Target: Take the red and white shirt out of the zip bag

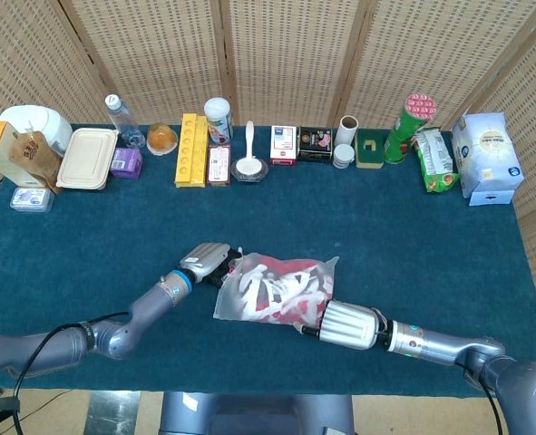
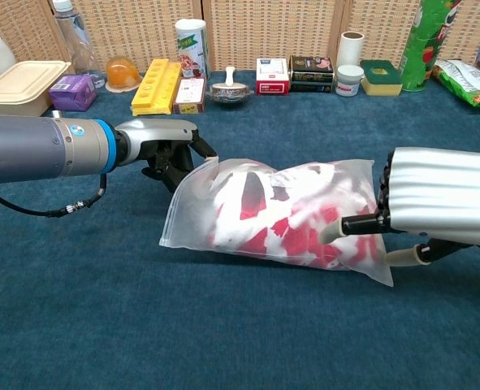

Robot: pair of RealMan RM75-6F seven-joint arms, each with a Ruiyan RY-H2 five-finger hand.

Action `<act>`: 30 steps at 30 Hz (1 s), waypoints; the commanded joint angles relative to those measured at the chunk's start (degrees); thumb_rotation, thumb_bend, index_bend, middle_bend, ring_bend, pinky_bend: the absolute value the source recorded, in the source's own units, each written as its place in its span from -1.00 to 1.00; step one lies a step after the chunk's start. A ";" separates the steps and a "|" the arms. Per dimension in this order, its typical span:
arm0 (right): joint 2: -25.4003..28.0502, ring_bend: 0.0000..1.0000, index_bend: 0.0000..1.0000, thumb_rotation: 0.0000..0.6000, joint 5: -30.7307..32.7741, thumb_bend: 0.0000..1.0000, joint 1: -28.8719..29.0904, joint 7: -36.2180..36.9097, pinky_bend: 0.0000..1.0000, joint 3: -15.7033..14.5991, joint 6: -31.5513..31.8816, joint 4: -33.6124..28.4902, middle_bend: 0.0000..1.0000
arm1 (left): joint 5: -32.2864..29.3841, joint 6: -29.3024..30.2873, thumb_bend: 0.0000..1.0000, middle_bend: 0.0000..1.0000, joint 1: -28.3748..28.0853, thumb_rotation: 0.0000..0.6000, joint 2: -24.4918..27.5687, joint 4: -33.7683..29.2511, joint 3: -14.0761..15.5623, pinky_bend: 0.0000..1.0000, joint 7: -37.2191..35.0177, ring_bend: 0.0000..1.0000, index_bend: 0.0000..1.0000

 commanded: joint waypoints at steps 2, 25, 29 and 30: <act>-0.17 1.00 -0.42 1.00 0.58 -0.55 -0.35 0.21 1.00 -0.56 0.16 1.19 0.89 | -0.92 -0.15 -0.01 1.00 -0.23 1.00 0.10 -0.38 0.09 0.85 0.29 0.95 0.57; -2.45 1.00 -0.30 1.00 2.19 -0.22 1.49 0.71 1.00 -1.29 -1.10 2.22 0.88 | -5.30 -0.95 -0.01 1.00 -1.13 1.00 1.43 -2.94 0.02 0.85 0.13 0.95 0.57; -2.49 1.00 -0.18 1.00 2.66 -0.10 1.36 1.28 1.00 -1.71 -1.75 2.06 0.88 | -5.78 -1.11 -0.01 1.00 -1.27 1.00 1.49 -3.03 0.18 0.85 0.08 0.95 0.57; -2.49 1.00 -0.16 1.00 2.77 -0.07 1.31 1.34 1.00 -1.83 -1.98 2.00 0.88 | -5.88 -1.19 -0.01 1.00 -1.31 1.00 1.48 -3.00 0.24 0.85 0.05 0.95 0.57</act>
